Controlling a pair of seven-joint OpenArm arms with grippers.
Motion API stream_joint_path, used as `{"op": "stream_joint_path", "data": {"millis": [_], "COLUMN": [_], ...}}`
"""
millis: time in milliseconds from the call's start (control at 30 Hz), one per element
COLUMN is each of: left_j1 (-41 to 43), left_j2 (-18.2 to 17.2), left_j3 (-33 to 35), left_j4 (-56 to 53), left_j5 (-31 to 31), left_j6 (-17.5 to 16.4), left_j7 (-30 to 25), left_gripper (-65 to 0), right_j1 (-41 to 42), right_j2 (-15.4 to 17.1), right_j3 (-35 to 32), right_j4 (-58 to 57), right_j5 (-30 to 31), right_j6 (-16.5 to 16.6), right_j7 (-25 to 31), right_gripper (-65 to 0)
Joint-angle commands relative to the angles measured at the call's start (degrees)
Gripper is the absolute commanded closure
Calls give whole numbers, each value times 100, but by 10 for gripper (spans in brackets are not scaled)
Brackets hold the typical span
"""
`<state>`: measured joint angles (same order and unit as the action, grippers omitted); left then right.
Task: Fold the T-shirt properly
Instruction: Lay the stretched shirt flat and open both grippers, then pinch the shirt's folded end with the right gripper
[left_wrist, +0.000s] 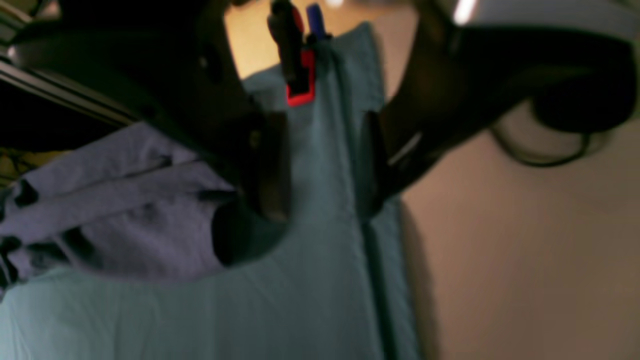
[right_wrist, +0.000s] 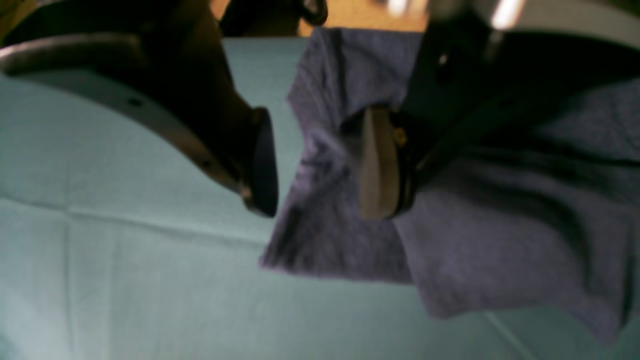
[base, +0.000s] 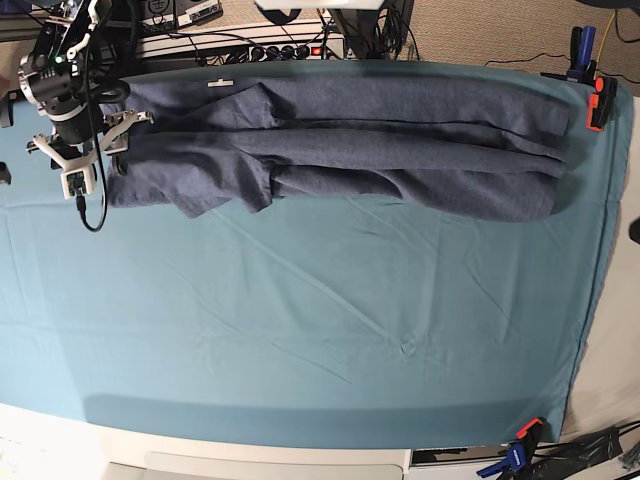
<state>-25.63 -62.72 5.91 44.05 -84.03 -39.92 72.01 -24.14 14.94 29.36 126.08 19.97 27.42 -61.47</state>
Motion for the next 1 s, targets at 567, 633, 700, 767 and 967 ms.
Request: {"op": "stream_joint_path", "data": {"millis": [567,633,700,767,967], "left_j1": [-214,-214,-214,-214,-214], "left_j2": [-76,-81,-79,-79,-79], "left_j3": [-50,-50,-50,-50,-50], "left_j4": [48,48,48,48,48], "left_j5": [-97,-97,-97,-97,-97], "left_j6": [-8,-8,-8,-8,-8], "left_j7": [-149,-142,-138,-140,-149], "left_gripper": [-241,-241,-241,-241,-241], "right_j1": [1220,1329,1368,1364,1362], "right_j2": [-800,-881,-896,-892,-892], "right_j3": [48,46,33,33,33], "right_j4": [-1598,-1810,-1941,-1987,-1987], "right_j5": [678,929,1069,1062,1067], "right_j6": [-496,-400,-332,-332,-334], "right_j7": [398,313,232,111,-105], "right_gripper": [-292,-292,-292,-292,-292]}}
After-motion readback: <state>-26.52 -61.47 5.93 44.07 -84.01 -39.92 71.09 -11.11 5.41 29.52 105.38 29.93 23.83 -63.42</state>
